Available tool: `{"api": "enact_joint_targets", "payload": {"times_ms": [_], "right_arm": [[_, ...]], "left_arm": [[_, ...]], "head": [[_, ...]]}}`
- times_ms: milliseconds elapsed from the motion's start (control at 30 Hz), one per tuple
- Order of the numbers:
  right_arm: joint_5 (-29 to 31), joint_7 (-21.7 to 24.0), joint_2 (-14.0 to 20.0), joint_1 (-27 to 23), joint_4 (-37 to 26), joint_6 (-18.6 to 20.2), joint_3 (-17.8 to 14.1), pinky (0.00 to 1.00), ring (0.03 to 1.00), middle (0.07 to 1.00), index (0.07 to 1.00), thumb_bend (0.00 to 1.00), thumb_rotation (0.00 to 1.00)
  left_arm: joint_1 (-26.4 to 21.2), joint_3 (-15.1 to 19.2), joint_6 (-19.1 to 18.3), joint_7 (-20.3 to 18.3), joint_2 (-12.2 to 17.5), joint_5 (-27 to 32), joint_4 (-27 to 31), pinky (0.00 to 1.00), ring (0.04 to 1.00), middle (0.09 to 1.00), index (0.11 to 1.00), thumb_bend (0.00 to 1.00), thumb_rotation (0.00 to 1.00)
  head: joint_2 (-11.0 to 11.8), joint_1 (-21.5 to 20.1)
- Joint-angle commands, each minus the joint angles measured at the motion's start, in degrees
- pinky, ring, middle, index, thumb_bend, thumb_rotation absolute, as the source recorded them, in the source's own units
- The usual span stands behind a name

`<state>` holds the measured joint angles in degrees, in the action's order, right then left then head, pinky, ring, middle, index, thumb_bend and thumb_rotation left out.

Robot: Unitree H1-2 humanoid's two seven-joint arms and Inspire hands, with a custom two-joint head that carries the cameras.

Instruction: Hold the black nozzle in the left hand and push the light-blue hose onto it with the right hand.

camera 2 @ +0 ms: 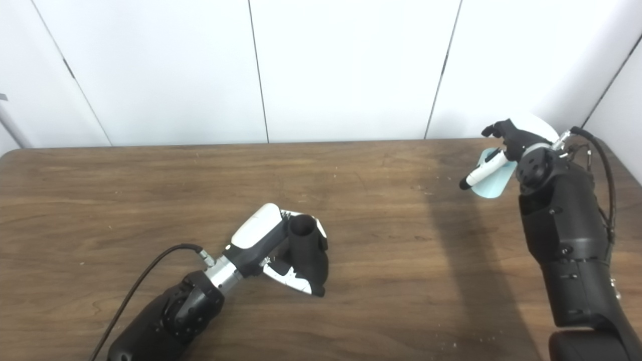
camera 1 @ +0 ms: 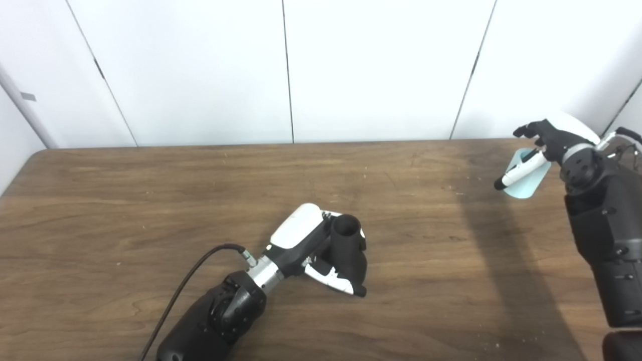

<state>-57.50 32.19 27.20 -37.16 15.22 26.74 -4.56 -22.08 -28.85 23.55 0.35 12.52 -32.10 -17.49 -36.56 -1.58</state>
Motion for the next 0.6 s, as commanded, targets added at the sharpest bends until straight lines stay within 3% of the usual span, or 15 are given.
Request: {"api": "enact_joint_targets", "payload": {"times_ms": [0, 133, 433, 467, 500, 533, 567], "right_arm": [[-1.45, 0.17, 1.43, -3.8, -1.01, 0.17, -1.21, 0.68, 0.824, 0.875, 0.825, 1.0, 0.12], [-0.91, -1.51, 2.57, -3.09, -0.52, 0.16, 1.15, 0.71, 0.859, 0.877, 0.828, 1.0, 0.11], [-2.73, -4.95, 4.7, -2.57, -0.26, 0.16, 5.15, 0.67, 0.824, 0.849, 0.808, 1.0, 0.06], [-2.77, -5.42, 4.79, -2.69, -0.1, 0.16, 5.32, 0.58, 0.755, 0.836, 0.797, 1.0, 0.05], [-2.56, -6.1, 4.91, -2.79, 0.08, 0.16, 5.62, 0.45, 0.595, 0.744, 0.787, 0.99, 0.04], [-2.32, -6.92, 5.08, -2.85, 0.21, 0.13, 6.05, 0.32, 0.421, 0.61, 0.772, 0.79, 0.02], [-2.16, -7.6, 5.26, -2.82, 0.22, 0.09, 6.52, 0.18, 0.254, 0.377, 0.728, 0.88, 0.01]], "left_arm": [[8.73, -3.49, -1.09, -1.81, 0.23, -3.17, -6.81, 0.46, 0.484, 0.386, 0.354, 0.76, 0.3], [8.78, -3.48, -1.3, -1.99, 0.24, -3.11, -6.6, 0.46, 0.483, 0.385, 0.355, 0.76, 0.3], [8.88, -3.49, -1.75, -2.48, 0.36, -3.05, -6.02, 0.47, 0.486, 0.39, 0.367, 0.76, 0.3], [8.87, -3.5, -1.74, -2.49, 0.36, -3.05, -6.05, 0.47, 0.486, 0.391, 0.363, 0.76, 0.3], [8.87, -3.5, -1.74, -2.5, 0.36, -3.05, -6.07, 0.47, 0.486, 0.391, 0.36, 0.76, 0.3], [8.87, -3.51, -1.77, -2.56, 0.37, -3.04, -6.03, 0.47, 0.486, 0.391, 0.358, 0.76, 0.3], [8.88, -3.52, -1.83, -2.61, 0.37, -3.04, -6.0, 0.47, 0.486, 0.391, 0.358, 0.76, 0.3]], "head": [[-0.08, -0.05], [-0.08, -0.05], [-0.65, -0.18], [-0.65, -0.18], [-0.7, -0.18], [-0.75, -0.21], [-0.75, -0.21]]}}
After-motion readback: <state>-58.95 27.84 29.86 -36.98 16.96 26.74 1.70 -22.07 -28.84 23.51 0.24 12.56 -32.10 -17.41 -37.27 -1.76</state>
